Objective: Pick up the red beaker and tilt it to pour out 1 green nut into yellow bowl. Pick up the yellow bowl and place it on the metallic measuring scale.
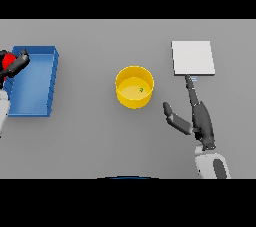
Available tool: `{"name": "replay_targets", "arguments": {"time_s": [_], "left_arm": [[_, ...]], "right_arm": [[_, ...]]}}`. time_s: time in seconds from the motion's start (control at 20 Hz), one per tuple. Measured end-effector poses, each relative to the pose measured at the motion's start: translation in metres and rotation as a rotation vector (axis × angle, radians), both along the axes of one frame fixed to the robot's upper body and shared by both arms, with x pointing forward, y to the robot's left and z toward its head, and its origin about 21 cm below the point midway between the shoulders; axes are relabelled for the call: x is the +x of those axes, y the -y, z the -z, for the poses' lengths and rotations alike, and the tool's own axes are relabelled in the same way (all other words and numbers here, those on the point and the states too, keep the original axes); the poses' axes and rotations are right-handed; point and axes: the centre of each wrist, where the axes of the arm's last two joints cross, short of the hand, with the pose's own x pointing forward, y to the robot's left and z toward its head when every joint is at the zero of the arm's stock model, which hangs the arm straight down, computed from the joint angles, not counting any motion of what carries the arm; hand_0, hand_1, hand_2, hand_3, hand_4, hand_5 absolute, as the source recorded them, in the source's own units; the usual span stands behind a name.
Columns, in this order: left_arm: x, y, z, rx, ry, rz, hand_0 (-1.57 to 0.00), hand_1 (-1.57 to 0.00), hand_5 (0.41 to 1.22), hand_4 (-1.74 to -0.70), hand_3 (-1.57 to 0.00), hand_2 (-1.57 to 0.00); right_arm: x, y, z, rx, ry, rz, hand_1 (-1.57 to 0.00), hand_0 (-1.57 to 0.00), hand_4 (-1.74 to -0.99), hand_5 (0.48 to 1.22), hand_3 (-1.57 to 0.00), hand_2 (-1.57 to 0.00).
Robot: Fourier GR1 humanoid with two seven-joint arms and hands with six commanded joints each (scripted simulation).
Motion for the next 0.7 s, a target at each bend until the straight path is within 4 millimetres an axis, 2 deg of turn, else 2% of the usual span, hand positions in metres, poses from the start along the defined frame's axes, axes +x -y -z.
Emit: {"name": "replay_targets", "arguments": {"time_s": [0.1, 0.25, 0.45, 0.55, 0.6, 0.7], "left_arm": [[0.002, 0.001, 0.001, 0.023, -0.040, 0.025, -0.49, -0.41, 0.657, -0.86, -0.39, -0.42], [0.003, 0.001, 0.008, 0.058, -0.070, 0.076, -0.25, -0.21, 0.657, -0.81, -0.20, -0.21], [0.006, -0.002, 0.011, 0.060, -0.043, 0.086, -0.10, -0.08, 0.651, -0.78, -0.08, -0.09], [0.005, -0.001, 0.010, 0.070, -0.012, 0.100, -0.07, -0.05, 0.657, -0.76, -0.05, -0.06], [0.006, 0.001, 0.010, 0.072, -0.011, 0.108, -0.05, -0.04, 0.659, -0.76, -0.04, -0.04], [0.008, 0.003, 0.007, 0.062, -0.002, 0.113, -0.03, -0.03, 0.662, -0.75, -0.03, -0.03]], "right_arm": [[-0.001, -0.002, -0.003, -0.006, 0.019, -0.007, 0.00, 0.00, -1.009, 0.639, 0.00, 0.00], [-0.001, -0.003, -0.004, -0.009, 0.020, -0.008, 0.00, 0.00, -1.012, 0.639, 0.00, 0.00], [0.003, -0.001, -0.006, -0.033, -0.014, -0.003, 0.00, 0.00, -1.020, 0.640, 0.00, 0.00], [0.006, 0.001, -0.012, -0.094, -0.004, -0.061, 0.00, 0.00, -1.005, 0.669, 0.00, 0.00], [0.012, 0.000, -0.016, -0.128, -0.014, -0.110, 0.00, 0.00, -1.022, 0.674, 0.00, 0.00], [0.027, 0.008, -0.029, -0.316, -0.003, -0.197, 0.00, 0.00, -1.071, 0.678, 0.00, 0.00]]}}
